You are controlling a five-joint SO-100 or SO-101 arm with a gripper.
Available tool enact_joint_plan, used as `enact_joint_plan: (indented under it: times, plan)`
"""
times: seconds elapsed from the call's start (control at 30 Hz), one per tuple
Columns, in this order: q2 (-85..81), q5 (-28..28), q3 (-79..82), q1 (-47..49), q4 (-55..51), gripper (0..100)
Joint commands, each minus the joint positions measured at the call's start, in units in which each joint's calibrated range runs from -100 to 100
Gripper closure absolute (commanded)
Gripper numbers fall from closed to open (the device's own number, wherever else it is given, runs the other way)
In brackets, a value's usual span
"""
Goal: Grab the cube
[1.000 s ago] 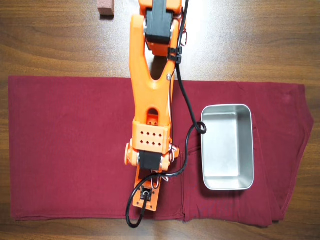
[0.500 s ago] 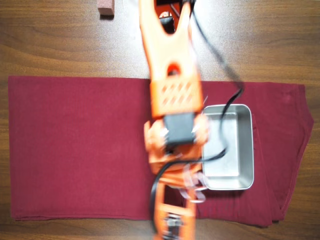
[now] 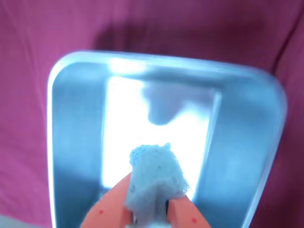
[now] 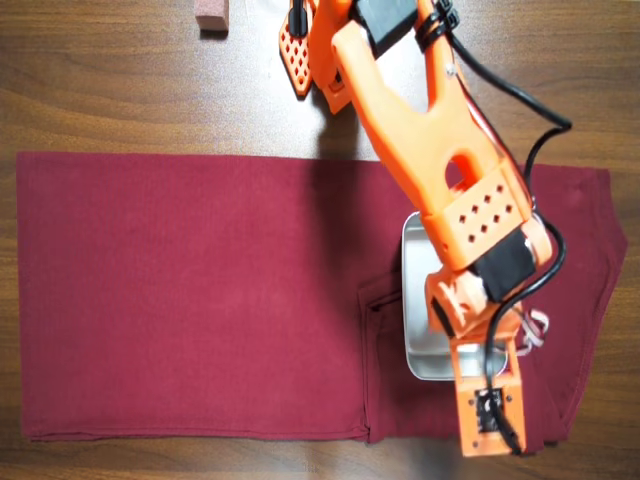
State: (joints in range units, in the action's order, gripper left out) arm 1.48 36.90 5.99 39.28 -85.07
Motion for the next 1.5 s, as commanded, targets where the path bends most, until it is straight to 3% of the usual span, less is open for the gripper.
enact_joint_plan:
  times: [0.0, 0.13, 0.27, 0.3, 0.37, 0.4, 0.5, 0.63, 0.83, 1.07, 1.33, 1.4, 1.47]
  plan:
    - [-0.19, -0.49, -1.21, -0.99, -1.74, 89]
    - [-0.45, 0.68, -2.21, -1.66, -5.43, 71]
    - [-1.52, 1.07, -2.94, -3.10, -5.16, 67]
    - [-2.59, 1.17, -3.03, -3.39, -5.43, 67]
    - [-7.11, 2.15, -3.85, -5.88, -4.97, 93]
    - [-10.49, 2.44, -3.85, -8.67, -3.77, 100]
    - [-22.47, 5.08, 4.53, -19.32, -3.13, 100]
    - [-47.33, 11.14, 44.77, -32.47, 15.78, 100]
    - [-68.72, 11.77, 77.08, -35.73, 15.68, 97]
    - [-84.70, 11.67, 91.28, -37.36, 2.22, 98]
    - [-96.42, 12.50, 94.01, -36.12, -9.67, 100]
    - [-99.26, 13.14, 94.01, -37.36, -7.83, 100]
    - [-99.79, 13.53, 94.01, -38.32, 2.22, 100]
